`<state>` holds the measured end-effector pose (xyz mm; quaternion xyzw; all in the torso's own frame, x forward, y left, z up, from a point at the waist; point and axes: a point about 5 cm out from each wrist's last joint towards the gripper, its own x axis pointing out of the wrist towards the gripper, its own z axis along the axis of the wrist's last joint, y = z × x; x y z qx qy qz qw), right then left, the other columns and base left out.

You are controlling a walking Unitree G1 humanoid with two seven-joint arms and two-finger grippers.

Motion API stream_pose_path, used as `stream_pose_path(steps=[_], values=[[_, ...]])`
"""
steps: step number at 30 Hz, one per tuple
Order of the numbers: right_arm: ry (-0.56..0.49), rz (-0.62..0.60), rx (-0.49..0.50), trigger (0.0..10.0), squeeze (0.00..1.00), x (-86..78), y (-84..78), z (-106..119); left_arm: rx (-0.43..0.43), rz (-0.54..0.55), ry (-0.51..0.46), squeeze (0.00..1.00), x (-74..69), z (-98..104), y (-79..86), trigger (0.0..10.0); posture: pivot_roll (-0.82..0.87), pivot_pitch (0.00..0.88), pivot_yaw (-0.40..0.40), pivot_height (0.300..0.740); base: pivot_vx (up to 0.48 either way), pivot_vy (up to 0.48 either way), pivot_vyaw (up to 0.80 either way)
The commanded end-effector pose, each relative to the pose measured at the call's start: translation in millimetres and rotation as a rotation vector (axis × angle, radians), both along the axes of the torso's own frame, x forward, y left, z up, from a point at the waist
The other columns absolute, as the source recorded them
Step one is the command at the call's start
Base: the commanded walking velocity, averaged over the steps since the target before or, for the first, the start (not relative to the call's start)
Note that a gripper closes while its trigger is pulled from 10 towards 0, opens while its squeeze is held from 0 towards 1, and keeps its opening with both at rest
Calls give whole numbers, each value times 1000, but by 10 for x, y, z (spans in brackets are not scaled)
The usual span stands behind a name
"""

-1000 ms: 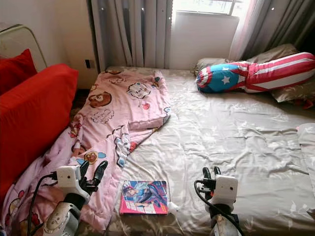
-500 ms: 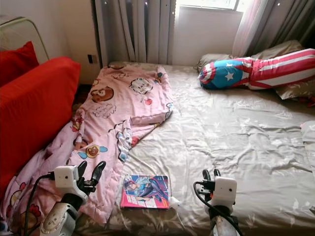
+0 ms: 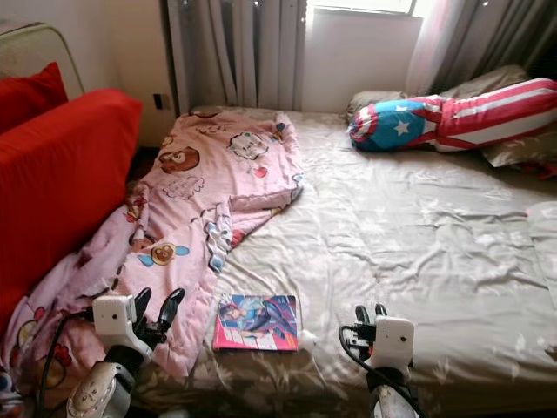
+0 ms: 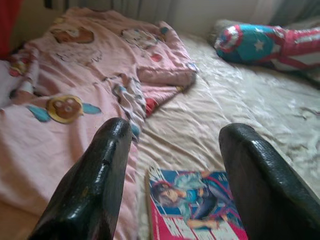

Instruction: Clean up the room

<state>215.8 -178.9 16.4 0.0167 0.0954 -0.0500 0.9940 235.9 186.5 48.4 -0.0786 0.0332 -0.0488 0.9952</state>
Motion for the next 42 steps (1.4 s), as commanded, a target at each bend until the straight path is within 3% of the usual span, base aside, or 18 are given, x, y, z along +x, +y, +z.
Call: stream_pose_path(steps=[1, 11, 26, 42], values=[[2, -15, -4, 10000, 0, -10, -34, -5, -10, -2, -5, 0, 7, 34, -12, 10000, -25, 0, -55, 645, 0, 0, 0], [10, 19, -17, 10000, 0, -40, 8, -30, -12, -12, -1, 0, 1, 39, -35, 10000, -23, 0, -51, 645, 0, 0, 0], [8, 40, -7, 10000, 0, -67, 36, -41, -18, -28, -3, 0, 33, 70, -72, 10000, -25, 0, -47, 645, 0, 0, 775], [-5, -15, 10, 10000, 0, -28, -17, -34, -23, -62, 17, 0, 15, 24, -131, 10000, -27, 0, -46, 645, 0, 0, 0]])
